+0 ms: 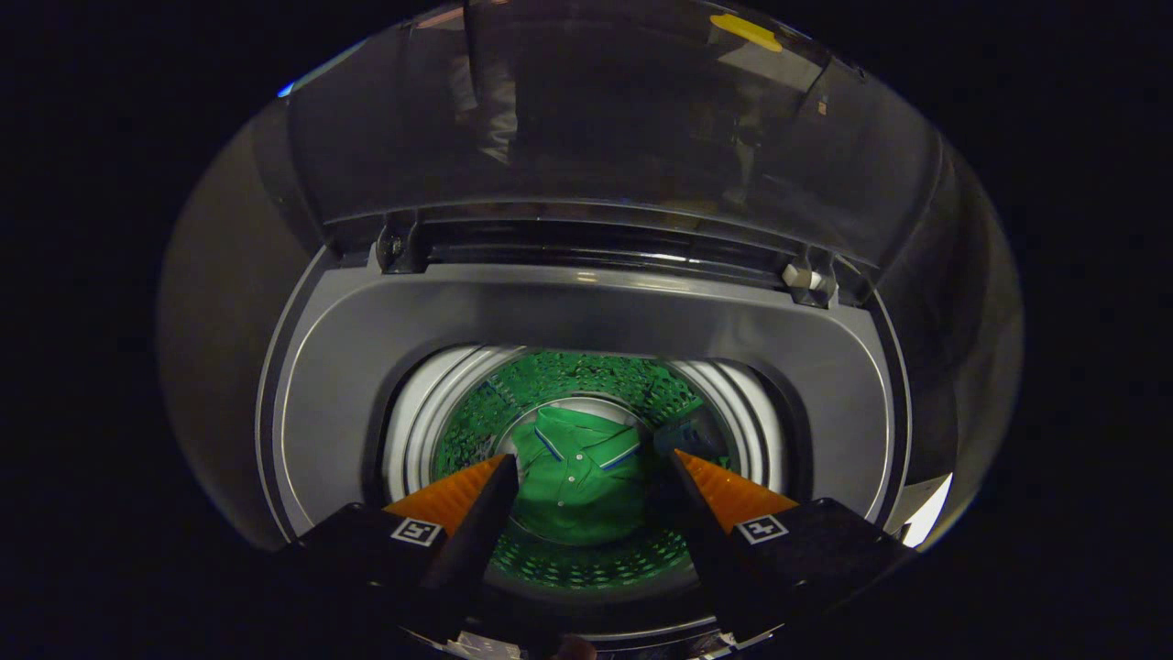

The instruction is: Put the clothes into the washing machine and then close the washing machine lid.

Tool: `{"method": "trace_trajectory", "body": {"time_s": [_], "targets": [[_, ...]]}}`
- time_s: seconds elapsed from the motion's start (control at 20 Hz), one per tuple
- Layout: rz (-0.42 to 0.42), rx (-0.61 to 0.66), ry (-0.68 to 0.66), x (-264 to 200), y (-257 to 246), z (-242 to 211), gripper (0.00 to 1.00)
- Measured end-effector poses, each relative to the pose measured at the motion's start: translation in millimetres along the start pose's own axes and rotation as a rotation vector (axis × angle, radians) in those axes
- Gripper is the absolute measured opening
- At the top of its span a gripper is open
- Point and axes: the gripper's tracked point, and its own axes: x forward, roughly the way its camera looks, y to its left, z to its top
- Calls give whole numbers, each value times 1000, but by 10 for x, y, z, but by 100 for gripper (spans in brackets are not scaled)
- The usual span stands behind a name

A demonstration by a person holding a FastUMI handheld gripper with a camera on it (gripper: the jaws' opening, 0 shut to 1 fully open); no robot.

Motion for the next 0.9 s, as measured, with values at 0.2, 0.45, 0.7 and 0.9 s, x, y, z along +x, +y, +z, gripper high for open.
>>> {"method": "trace_trajectory", "body": {"time_s": [0.2,0.45,0.7,0.9], "targets": [[1,10,-46,-199,-34,143,100],[3,30,-134,-604,-82,492,100],[-24,41,-257,-1167,-204,1051,100],[-33,52,-357,-1614,-278,1572,100]]}}
